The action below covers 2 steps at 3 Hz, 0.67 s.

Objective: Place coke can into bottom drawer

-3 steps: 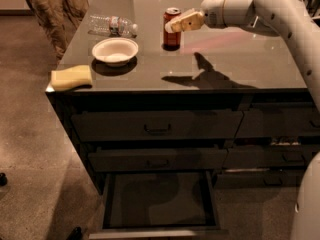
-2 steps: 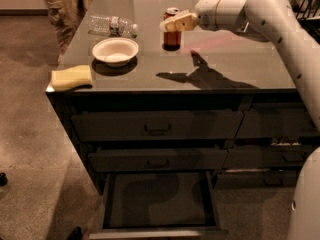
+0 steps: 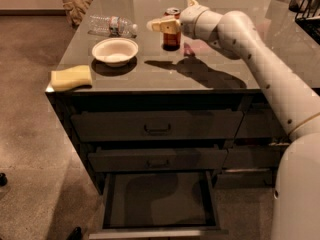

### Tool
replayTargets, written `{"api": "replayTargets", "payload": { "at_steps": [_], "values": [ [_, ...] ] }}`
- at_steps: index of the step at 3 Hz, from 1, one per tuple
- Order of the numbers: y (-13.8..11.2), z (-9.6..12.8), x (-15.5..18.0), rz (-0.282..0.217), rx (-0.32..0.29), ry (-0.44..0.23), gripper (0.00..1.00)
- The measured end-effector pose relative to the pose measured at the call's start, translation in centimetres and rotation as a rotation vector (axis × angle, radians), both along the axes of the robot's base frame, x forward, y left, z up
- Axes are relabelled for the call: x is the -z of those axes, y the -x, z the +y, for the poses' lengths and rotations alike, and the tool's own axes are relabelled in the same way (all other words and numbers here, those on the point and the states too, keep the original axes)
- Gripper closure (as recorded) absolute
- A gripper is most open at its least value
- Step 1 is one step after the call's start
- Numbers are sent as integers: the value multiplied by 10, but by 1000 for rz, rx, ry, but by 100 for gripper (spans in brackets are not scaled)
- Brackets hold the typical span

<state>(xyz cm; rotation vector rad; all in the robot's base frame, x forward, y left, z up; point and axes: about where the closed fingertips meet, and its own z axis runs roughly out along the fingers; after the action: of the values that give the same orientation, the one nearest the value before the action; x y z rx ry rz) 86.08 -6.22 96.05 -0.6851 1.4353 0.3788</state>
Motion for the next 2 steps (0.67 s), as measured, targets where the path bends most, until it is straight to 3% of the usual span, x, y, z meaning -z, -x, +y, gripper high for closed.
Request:
{"api": "replayTargets", "payload": {
  "at_steps": [2],
  "values": [
    [-22, -5, 18, 53, 98, -102, 0]
  ]
}}
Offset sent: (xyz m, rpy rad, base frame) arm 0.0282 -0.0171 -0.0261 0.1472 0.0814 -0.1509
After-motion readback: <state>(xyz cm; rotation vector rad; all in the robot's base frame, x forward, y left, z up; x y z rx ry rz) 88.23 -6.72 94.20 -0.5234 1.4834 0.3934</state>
